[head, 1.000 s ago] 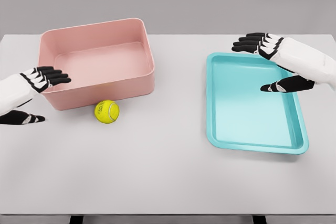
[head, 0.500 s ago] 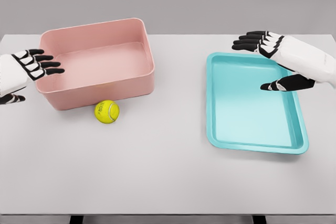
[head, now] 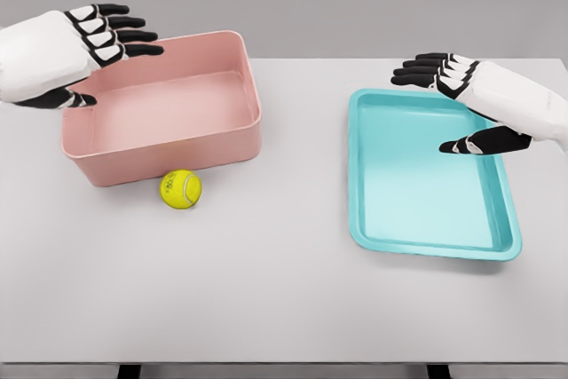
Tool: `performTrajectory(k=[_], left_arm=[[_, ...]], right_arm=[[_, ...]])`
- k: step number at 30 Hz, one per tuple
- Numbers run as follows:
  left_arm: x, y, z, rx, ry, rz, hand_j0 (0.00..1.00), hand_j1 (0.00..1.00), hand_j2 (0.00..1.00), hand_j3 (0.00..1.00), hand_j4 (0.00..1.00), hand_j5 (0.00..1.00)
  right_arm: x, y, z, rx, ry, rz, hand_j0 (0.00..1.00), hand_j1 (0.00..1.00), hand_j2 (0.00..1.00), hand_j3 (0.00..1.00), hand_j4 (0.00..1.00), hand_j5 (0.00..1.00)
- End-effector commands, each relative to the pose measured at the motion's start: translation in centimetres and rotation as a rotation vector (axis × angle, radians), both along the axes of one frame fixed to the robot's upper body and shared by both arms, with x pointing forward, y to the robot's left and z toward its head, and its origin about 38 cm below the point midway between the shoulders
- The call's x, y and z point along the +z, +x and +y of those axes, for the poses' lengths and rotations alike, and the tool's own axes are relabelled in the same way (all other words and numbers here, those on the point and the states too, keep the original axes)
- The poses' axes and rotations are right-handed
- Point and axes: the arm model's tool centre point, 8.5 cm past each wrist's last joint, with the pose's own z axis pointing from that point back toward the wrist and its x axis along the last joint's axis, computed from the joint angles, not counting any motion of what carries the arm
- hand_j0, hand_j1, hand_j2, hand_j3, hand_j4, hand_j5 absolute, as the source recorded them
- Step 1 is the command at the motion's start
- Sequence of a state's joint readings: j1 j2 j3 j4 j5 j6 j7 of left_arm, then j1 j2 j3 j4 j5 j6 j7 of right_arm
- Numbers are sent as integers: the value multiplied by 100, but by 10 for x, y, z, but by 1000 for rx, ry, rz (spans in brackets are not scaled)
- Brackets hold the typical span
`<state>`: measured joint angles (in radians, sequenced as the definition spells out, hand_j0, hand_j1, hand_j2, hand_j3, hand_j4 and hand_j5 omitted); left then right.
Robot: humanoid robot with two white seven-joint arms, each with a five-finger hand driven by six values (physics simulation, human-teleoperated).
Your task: Put the tennis from the blue tray into the pink basket with both arms
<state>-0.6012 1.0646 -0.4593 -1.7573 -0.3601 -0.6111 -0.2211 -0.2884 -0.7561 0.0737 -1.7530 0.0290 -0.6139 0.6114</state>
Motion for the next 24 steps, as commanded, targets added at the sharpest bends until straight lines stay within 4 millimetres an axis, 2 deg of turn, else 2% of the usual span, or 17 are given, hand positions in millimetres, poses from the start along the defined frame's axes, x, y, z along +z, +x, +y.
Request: performTrajectory(k=[1, 4, 8, 11, 17, 24], left_arm=[[-53, -6, -20, -65, 29, 199, 100, 100, 100, 100, 100, 100], [-63, -7, -36, -111, 57, 232, 100, 100, 100, 100, 100, 100], [-85, -8, -67, -193, 118, 272, 100, 100, 100, 100, 100, 100], [-96, -9, -77, -212, 167, 261, 100, 100, 100, 100, 100, 100], [-105, -9, -87, -228, 222, 225, 100, 100, 100, 100, 100, 100], [-112, -7, -84, -212, 298, 185, 100, 100, 100, 100, 100, 100]], right_arm=[[1, 0, 0, 0, 8, 3, 100, 100, 100, 100, 100, 100], [-1, 0, 1, 3, 9, 5, 100, 100, 100, 100, 100, 100], [-1, 0, 1, 4, 10, 6, 100, 100, 100, 100, 100, 100], [-1, 0, 2, 5, 9, 8, 100, 100, 100, 100, 100, 100], [-3, 1, 4, 9, 19, 11, 100, 100, 100, 100, 100, 100], [-4, 0, 5, 11, 20, 11, 100, 100, 100, 100, 100, 100]])
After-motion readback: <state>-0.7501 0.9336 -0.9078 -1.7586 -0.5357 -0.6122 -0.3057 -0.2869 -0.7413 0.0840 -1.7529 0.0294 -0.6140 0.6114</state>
